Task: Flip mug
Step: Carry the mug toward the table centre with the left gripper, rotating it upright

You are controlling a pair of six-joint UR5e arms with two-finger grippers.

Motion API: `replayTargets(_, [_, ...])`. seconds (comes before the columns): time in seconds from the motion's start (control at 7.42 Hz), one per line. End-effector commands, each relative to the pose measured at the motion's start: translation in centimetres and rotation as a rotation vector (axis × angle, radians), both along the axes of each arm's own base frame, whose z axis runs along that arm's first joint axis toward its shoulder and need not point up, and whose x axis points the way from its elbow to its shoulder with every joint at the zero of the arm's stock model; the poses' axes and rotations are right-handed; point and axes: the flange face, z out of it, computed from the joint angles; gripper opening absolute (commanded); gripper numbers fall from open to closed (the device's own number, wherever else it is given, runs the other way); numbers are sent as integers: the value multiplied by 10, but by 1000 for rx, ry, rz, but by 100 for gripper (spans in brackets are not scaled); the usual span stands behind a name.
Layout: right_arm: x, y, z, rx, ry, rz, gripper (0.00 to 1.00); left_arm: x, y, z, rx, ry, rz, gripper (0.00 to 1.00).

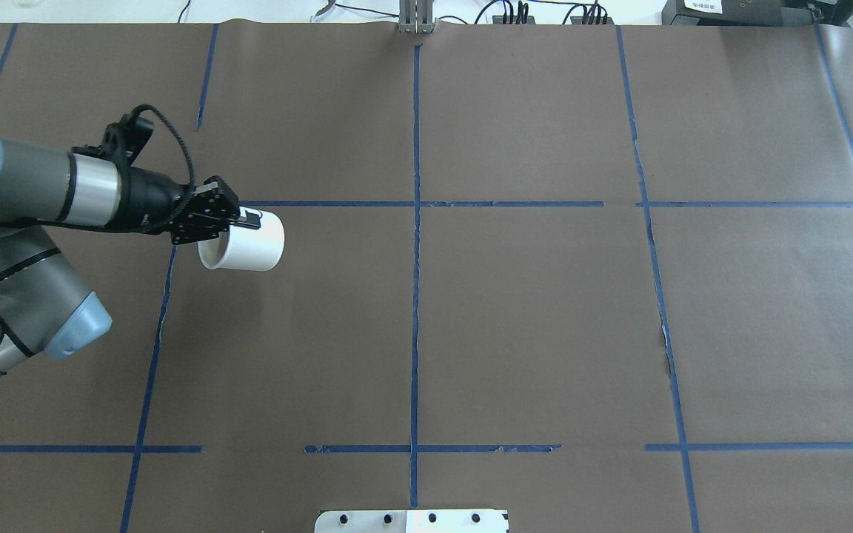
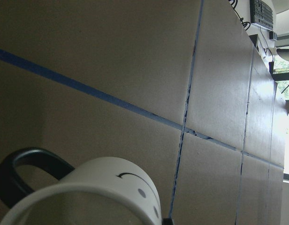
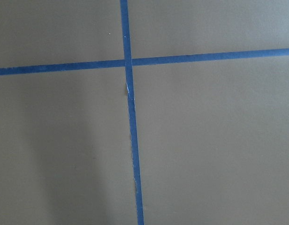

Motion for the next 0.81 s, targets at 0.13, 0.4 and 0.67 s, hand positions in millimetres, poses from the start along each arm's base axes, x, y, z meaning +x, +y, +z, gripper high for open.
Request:
replayTargets(0.13, [0, 0, 0, 0, 0, 0, 100, 98, -6, -99, 0, -339, 13, 0])
replayTargets(0.4, [0, 0, 0, 0, 0, 0, 100, 135, -7, -172, -58, -467, 63, 0])
replayTargets(0.67, [0, -1, -1, 2, 0, 0, 100, 213, -15, -229, -38, -567, 29, 0])
